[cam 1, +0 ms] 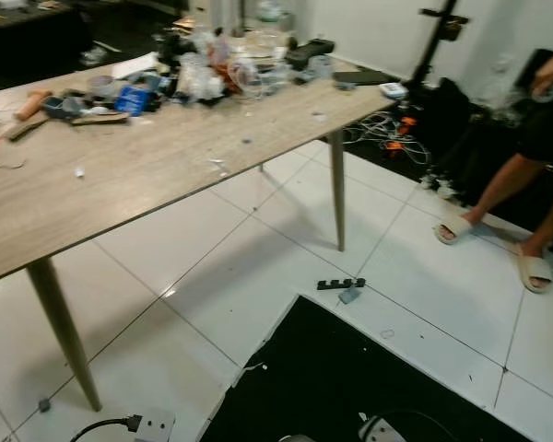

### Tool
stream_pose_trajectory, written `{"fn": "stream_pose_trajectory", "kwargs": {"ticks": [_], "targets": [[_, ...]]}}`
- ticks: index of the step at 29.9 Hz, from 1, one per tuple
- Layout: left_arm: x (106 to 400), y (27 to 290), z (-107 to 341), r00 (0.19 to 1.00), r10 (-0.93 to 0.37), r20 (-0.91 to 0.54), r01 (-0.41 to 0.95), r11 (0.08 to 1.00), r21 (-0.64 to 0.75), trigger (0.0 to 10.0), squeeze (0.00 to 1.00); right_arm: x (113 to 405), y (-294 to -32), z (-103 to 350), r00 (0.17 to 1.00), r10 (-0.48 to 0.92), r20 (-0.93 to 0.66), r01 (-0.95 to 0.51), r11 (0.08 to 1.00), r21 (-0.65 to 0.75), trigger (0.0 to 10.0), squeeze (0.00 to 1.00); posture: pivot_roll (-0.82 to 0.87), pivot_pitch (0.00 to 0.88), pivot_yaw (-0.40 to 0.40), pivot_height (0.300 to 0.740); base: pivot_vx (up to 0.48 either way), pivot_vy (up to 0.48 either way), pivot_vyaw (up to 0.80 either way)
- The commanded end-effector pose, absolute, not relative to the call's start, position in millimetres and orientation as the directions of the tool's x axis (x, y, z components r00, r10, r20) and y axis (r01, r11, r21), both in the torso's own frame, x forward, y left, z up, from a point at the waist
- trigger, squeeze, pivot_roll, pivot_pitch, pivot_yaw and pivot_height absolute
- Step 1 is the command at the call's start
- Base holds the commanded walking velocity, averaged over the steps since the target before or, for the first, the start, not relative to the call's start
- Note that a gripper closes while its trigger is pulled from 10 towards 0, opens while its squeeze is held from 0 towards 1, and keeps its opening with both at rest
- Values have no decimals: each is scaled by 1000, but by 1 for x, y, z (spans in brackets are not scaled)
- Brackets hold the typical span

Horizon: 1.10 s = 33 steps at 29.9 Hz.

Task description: Picking trash to rubbish bin

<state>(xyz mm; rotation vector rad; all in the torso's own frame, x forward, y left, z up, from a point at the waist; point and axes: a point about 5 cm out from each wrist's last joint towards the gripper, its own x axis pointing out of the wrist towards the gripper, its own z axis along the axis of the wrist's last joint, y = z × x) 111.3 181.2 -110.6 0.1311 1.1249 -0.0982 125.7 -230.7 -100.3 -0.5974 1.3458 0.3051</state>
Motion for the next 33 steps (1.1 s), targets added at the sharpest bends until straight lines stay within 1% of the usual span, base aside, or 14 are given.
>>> {"fn": "stream_pose_trajectory", "kwargs": {"ticks": [1,12,33], "targets": [[102,184,-113,400,-1,-917,155,986,67,10000,0,124,-230,-101,211,-130,-969,-533,816,-226,10000,0,-52,35,24,740,0,0,-775],[102,185,-113,402,4,-916,150,986,70,10000,0,123,-233,-101,211,-138,-968,-535,812,-233,10000,0,-40,36,19,740,0,0,-775],[102,184,-113,404,5,-915,134,989,64,10000,0,123,-228,-102,207,-130,-970,-536,814,-223,10000,0,-38,46,20,740,0,0,-775]]}}
